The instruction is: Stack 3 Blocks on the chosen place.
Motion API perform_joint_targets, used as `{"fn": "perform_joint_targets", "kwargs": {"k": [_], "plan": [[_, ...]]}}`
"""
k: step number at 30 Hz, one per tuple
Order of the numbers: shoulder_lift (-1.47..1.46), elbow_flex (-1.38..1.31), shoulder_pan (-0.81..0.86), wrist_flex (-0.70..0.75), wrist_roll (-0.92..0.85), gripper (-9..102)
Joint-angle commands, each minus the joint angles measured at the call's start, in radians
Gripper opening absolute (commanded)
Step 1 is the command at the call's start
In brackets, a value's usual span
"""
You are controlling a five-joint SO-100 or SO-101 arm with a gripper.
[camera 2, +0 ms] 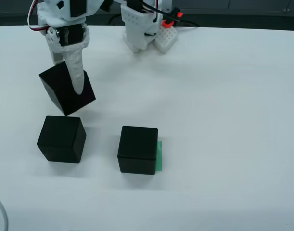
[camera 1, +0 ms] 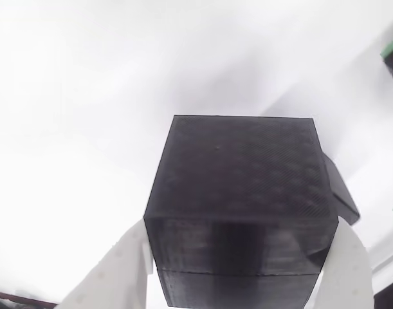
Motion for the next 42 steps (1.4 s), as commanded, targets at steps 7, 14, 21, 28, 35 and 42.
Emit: {"fn": "perform_joint_targets", "kwargs": {"k": [7, 14, 21, 28, 35, 42], "plan": [[0.046, -0.202, -0.321, 0.104, 0.561, 16], [0.015, -0.247, -0.476, 0.127, 0.796, 16], [-0.127, -0.339, -0.491, 0.141, 1.005, 16], [-0.232, -0.419, -0.537, 0.152, 1.071, 16], [-0.262, -0.442, -0.574, 0.153, 1.088, 16], [-0.275, -0.436, -0.554, 0.153, 1.092, 16]]}}
